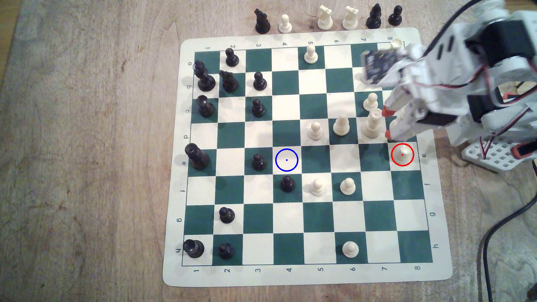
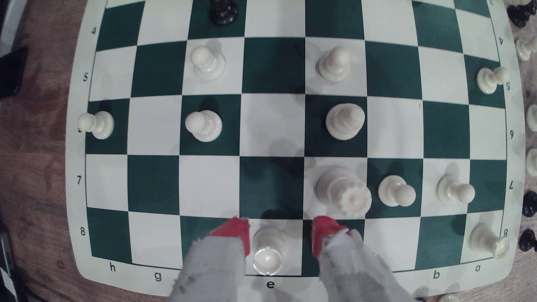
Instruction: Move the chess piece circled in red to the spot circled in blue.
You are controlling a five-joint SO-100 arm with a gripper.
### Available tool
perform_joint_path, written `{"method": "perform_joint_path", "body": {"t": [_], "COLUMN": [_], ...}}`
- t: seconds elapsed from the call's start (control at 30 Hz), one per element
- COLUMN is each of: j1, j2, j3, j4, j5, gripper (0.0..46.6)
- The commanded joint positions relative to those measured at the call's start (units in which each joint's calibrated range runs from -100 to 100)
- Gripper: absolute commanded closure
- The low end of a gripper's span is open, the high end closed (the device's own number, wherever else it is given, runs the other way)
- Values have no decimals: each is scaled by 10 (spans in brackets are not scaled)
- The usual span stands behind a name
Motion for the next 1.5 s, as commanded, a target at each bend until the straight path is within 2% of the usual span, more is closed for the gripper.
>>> {"method": "perform_joint_path", "body": {"t": [0.0,0.23,0.4,0.8,1.47], "j1": [-1,-11,-33,-39,-57], "j2": [31,54,63,73,103], "j3": [-8,6,36,121,163], "j4": [-7,43,52,-12,-76], "j5": [-9,-22,-24,-24,-30], "gripper": [336,296,296,300,302]}}
